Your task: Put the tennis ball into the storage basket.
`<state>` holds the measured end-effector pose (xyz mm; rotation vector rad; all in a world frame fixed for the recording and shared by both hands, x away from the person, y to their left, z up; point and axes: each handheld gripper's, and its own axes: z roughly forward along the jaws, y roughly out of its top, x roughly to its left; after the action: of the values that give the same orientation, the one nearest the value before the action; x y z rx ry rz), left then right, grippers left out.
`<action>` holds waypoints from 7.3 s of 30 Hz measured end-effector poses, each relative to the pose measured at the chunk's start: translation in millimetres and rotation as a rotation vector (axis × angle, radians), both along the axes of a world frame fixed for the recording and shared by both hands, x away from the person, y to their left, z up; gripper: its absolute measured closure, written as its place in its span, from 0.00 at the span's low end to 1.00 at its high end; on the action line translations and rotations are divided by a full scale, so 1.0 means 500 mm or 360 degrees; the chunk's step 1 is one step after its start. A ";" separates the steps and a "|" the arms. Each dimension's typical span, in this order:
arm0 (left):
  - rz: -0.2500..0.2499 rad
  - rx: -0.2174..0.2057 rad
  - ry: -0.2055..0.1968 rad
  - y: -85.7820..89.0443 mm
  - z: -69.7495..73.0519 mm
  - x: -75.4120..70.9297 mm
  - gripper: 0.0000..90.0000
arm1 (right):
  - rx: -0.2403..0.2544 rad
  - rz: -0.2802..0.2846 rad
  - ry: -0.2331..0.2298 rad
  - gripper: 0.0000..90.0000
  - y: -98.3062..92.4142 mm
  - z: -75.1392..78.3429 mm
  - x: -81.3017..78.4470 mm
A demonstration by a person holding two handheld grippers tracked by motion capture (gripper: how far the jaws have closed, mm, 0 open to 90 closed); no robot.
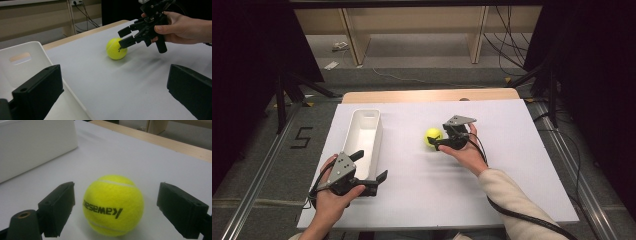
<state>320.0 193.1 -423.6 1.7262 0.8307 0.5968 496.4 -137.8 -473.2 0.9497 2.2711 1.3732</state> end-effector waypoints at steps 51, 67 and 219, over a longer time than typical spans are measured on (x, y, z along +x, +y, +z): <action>0.0001 -0.0007 0.0002 0.001 0.000 -0.001 0.00 | -0.0139 0.0022 0.0110 0.27 0.043 -0.046 0.034; -0.0002 -0.0005 0.0002 0.002 0.000 -0.001 0.00 | -0.0137 0.0033 0.0108 0.29 0.042 -0.047 0.035; -0.0012 0.0005 -0.0010 -0.002 0.002 -0.005 0.00 | 0.0252 0.0220 -0.0174 0.29 0.114 0.137 -0.040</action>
<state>317.7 192.2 -422.4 1.7290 0.8187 0.5986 476.3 -80.8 -404.7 0.7554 2.2084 1.6417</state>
